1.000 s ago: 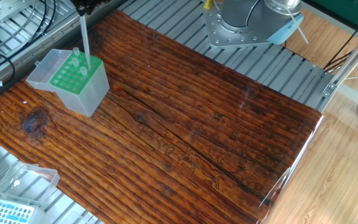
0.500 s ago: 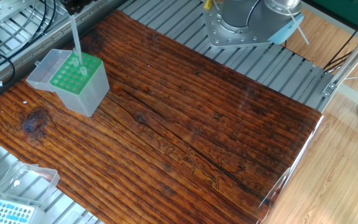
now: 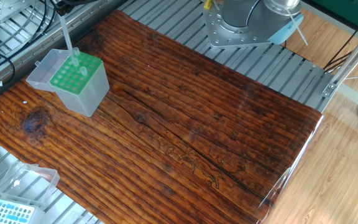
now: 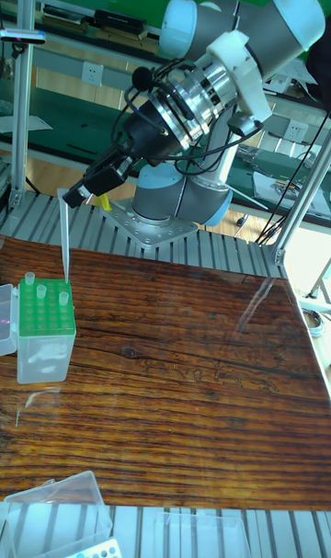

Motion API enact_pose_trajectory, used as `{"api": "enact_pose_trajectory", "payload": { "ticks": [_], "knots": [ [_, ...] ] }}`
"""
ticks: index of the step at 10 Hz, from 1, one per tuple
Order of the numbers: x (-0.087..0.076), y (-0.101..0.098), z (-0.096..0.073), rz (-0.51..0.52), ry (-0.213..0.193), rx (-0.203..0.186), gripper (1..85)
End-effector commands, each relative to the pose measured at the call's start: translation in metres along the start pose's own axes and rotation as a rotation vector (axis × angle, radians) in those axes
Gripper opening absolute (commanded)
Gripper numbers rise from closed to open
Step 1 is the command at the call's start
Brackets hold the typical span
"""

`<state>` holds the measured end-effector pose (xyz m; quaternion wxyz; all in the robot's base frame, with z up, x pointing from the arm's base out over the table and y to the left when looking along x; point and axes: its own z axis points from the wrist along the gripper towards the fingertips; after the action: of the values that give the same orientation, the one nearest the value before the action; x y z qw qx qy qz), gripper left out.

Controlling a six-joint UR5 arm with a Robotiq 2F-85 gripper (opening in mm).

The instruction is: Insert a large pipette tip into the holder for large pipette tips

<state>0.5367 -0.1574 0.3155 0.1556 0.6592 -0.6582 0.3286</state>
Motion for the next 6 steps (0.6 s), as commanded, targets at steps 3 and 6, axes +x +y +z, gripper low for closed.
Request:
{"api": "enact_pose_trajectory", "payload": {
  "ticks": [3, 6],
  "knots": [
    [-0.002, 0.004, 0.006, 0.008, -0.025, -0.002, 1.0],
    [0.0, 0.017, 0.004, -0.034, -0.042, -0.009, 1.0]
  ]
}}
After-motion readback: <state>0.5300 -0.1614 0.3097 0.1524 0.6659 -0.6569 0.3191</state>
